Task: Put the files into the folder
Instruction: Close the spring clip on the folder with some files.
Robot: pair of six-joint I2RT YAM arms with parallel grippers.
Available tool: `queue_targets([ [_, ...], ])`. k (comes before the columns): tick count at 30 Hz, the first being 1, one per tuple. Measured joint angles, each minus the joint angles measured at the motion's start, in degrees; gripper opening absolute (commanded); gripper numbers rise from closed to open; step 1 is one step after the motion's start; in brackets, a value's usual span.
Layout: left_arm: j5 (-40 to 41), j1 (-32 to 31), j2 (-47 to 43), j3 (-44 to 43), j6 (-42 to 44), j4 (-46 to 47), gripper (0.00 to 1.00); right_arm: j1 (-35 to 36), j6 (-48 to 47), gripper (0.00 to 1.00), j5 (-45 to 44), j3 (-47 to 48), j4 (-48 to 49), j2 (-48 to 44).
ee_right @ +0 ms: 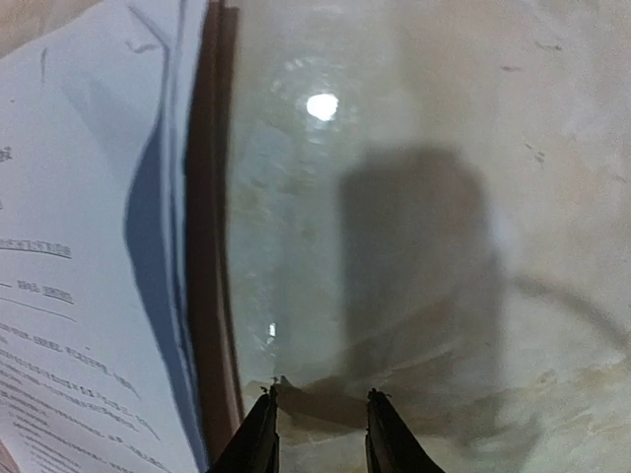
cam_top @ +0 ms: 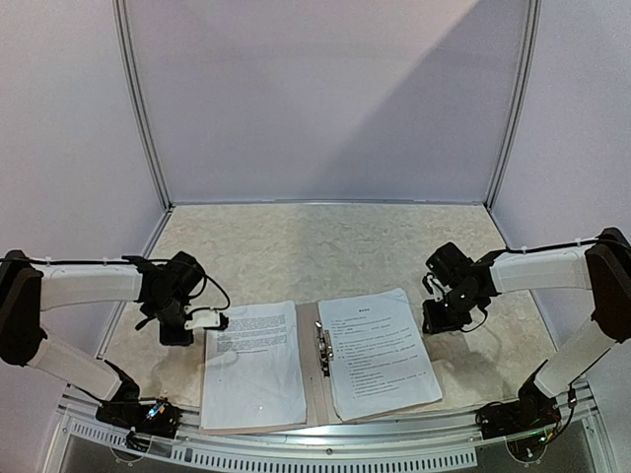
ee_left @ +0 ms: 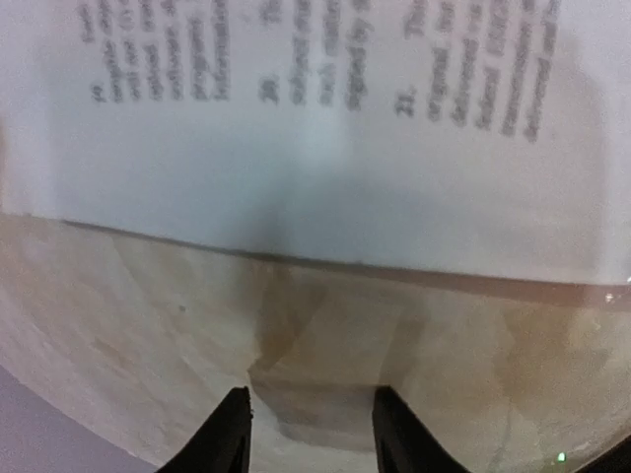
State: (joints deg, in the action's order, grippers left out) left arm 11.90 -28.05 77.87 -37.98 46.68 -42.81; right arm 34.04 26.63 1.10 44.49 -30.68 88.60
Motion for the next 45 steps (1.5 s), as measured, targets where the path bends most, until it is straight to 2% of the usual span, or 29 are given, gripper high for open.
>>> queue_targets([
  [3, 0.6, 0.0, -0.6, 2.9, -0.4, 0.7, 0.45, 0.0, 0.1, 0.24, 3.0, 0.4, 3.1, 1.2],
  [12, 0.9, 0.1, 3.9, 0.8, -2.4, 1.8, 0.42, 0.0, 1.6, 0.17, 10.6, 2.6, 11.3, 5.9],
  [22, 0.9, 3.5, 7.3, -1.7, -2.5, 7.4, 0.41, 0.0, 2.3, 0.16, 12.1, 6.5, 10.6, 9.3],
  [28, 0.1, 7.0, 10.0, -3.9, -1.7, 12.2, 0.42, 0.0, 1.2, 0.21, 8.1, 10.6, 6.9, 11.5],
  [36, -3.8, 7.7, 3.7, 0.6, -1.3, 12.8, 0.45, 1.3, -0.3, 0.21, -4.4, 9.8, -2.7, 6.9],
  [40, -5.3, 7.0, 0.6, 3.0, -2.3, 10.6, 0.44, 5.7, 0.9, 0.21, -7.5, 6.3, -6.0, 3.4],
  [45, -3.7, 3.4, -1.4, 4.7, -4.1, 10.4, 0.44, 12.6, 3.8, 0.2, -7.8, 4.7, -8.7, 3.4],
])
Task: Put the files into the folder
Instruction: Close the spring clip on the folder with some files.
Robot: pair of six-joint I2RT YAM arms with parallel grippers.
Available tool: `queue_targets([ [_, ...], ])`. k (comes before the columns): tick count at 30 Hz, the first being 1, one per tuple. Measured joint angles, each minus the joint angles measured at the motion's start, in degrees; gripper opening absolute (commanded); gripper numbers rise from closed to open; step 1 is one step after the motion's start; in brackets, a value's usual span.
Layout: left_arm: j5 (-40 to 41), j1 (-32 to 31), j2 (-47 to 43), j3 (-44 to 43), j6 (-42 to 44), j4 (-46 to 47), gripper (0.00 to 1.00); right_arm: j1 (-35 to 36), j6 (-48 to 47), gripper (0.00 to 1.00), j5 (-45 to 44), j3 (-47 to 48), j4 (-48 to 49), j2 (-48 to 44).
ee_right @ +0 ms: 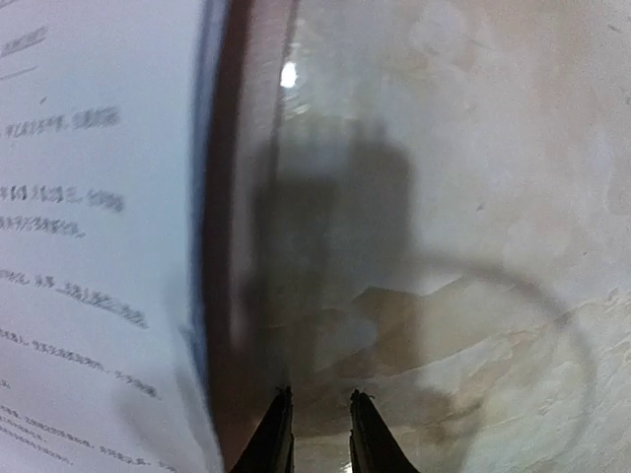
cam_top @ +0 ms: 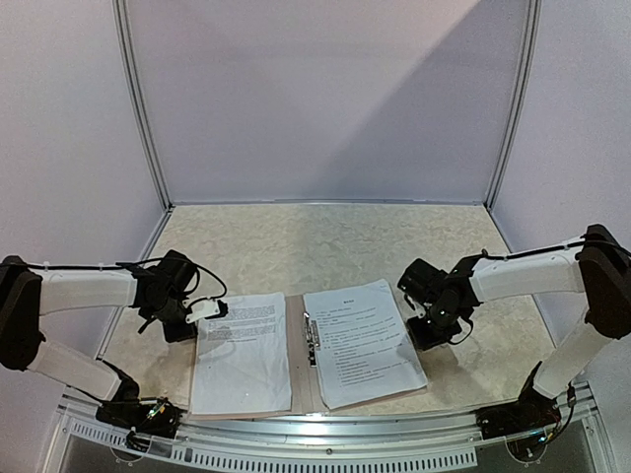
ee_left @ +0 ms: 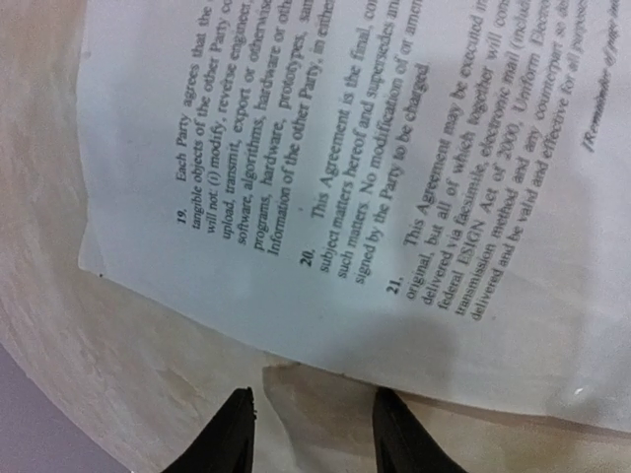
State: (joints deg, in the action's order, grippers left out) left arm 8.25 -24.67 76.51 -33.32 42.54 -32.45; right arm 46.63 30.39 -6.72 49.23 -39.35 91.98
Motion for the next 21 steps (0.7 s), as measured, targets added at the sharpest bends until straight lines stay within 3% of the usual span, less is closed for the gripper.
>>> queue_targets([
  [10, 1.2, -2.5, -0.1, 0.0, -0.8, -0.5, 0.45, 1.6, 2.0, 0.2, -0.3, 1.5, -2.2, -0.5],
  [17, 1.2, -2.8, -1.4, 0.2, -0.6, -2.9, 0.47, 0.2, -0.7, 0.28, -9.5, 10.5, -10.6, -1.7],
  [21, 1.3, -2.8, -1.6, -0.3, -0.4, -5.4, 0.48, 0.5, -3.8, 0.34, -8.8, 16.0, -7.1, -2.0],
])
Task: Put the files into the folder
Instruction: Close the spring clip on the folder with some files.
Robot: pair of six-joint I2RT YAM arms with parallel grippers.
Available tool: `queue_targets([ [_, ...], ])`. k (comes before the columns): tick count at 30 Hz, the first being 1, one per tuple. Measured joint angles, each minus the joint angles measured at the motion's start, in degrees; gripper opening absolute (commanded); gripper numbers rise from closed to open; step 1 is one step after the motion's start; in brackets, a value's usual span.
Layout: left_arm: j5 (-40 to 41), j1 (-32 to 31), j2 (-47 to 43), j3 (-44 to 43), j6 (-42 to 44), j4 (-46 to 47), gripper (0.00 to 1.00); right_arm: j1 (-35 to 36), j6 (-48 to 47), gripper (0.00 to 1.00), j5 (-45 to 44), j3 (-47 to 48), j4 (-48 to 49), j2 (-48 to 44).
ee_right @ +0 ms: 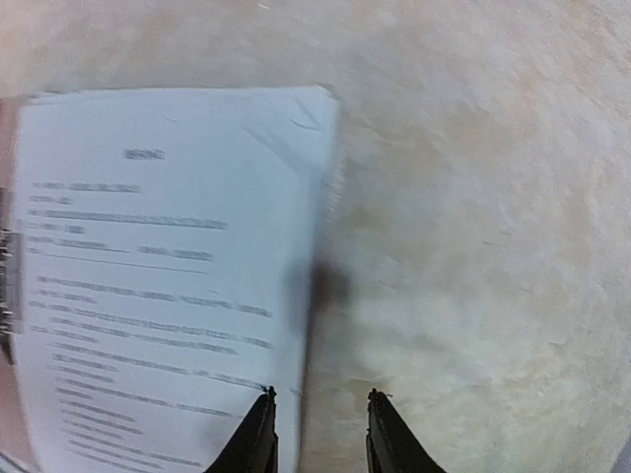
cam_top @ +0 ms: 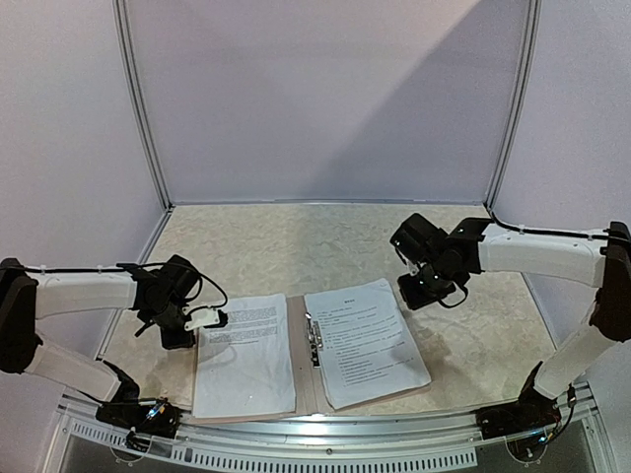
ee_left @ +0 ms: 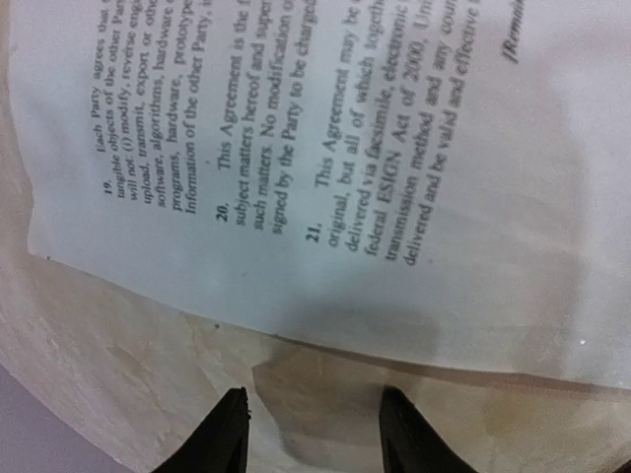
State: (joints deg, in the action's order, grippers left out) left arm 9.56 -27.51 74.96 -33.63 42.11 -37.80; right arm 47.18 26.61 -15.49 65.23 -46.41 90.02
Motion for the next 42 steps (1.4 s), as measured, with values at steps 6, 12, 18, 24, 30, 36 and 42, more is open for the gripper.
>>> queue_targets([
  [6, -2.0, 0.0, 0.8, -5.9, 0.7, -5.4, 0.48, 2.1, -1.6, 0.44, 20.3, 0.5, 18.3, 4.0],
  [12, -11.8, -0.8, 7.6, -22.2, 0.9, -4.4, 0.48, 3.5, 3.8, 0.46, 34.0, 2.3, 30.6, 16.2],
  [18, -21.2, -1.9, 19.4, -36.2, -1.1, -0.6, 0.41, 3.9, 9.7, 0.29, 41.6, 2.5, 38.2, 22.2],
  [24, -21.8, -6.4, 29.0, -40.6, -1.6, 3.8, 0.38, 4.2, 13.5, 0.18, 45.0, -0.2, 42.9, 22.9],
  [30, -20.8, -10.9, 34.9, -41.8, -0.2, 5.8, 0.34, 4.2, 15.6, 0.17, 47.0, -3.2, 45.6, 22.9],
  [36, -19.8, -11.9, 38.9, -44.5, 1.0, 7.3, 0.29, 4.3, 17.6, 0.14, 48.2, -4.7, 48.4, 22.9],
  [42, -18.9, -12.1, 40.5, -45.3, 1.3, 7.6, 0.29, 4.5, 18.9, 0.14, 49.0, -6.5, 51.3, 22.7],
])
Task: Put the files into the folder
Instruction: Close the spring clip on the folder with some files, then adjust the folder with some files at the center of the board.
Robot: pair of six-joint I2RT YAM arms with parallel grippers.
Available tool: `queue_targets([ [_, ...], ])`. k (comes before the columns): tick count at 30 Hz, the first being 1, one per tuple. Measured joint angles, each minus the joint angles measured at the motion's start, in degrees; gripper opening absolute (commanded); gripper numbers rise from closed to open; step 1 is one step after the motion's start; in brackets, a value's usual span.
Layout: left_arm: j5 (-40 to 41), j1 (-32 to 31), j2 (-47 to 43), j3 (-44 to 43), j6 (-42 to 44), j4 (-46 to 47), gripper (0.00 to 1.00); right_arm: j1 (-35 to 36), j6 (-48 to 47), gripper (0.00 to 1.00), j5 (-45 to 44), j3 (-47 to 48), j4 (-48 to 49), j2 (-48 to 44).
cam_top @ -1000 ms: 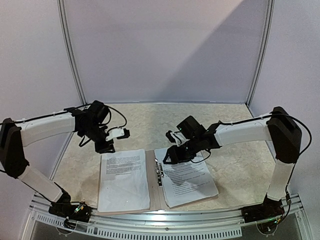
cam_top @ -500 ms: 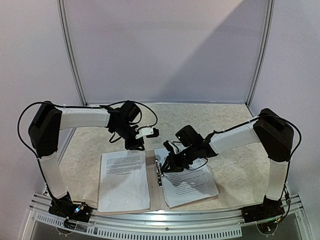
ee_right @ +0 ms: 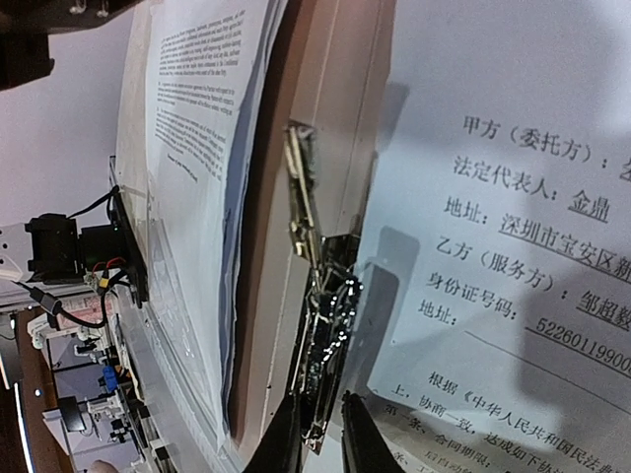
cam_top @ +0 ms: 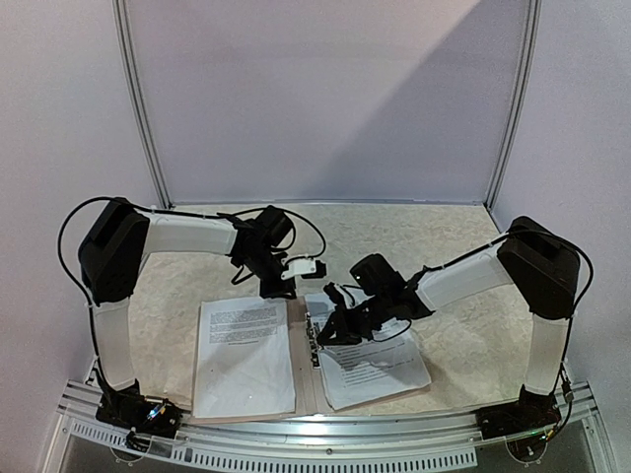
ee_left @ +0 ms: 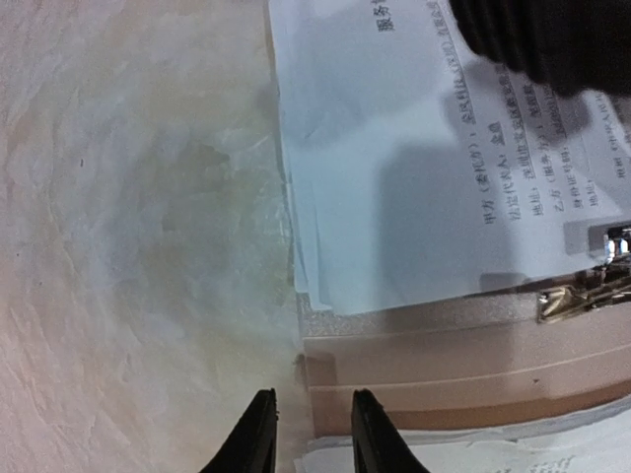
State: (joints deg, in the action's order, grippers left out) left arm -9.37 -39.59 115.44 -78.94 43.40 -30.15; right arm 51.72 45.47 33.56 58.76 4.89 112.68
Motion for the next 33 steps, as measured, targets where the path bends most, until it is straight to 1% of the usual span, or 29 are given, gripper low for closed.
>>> queue_targets([
  [10, -3.0, -0.1, 0.0, -3.3, -1.7, -0.6, 0.29, 0.7, 0.1, 0.15, 0.2, -1.1, -0.2, -0.6],
  [16, -3.7, -0.8, 0.0, -3.5, -1.5, -1.0, 0.29, 0.7, 0.1, 0.16, 0.1, -2.7, -0.5, -0.9],
  [23, -3.8, -4.7, 0.0, -3.5, -0.5, -1.1, 0.29, 0.8, -0.3, 0.18, -0.2, -2.7, -0.7, -1.1],
  [28, -3.6, -5.3, -0.6, -3.5, -0.3, -1.7, 0.29, 0.8, -1.4, 0.18, -0.2, -1.0, -2.8, -1.2],
  [33, -2.5, -5.3, -3.2, -3.3, -0.3, -2.5, 0.3, 0.8, -2.0, 0.19, -0.2, 0.1, -3.5, -3.1],
])
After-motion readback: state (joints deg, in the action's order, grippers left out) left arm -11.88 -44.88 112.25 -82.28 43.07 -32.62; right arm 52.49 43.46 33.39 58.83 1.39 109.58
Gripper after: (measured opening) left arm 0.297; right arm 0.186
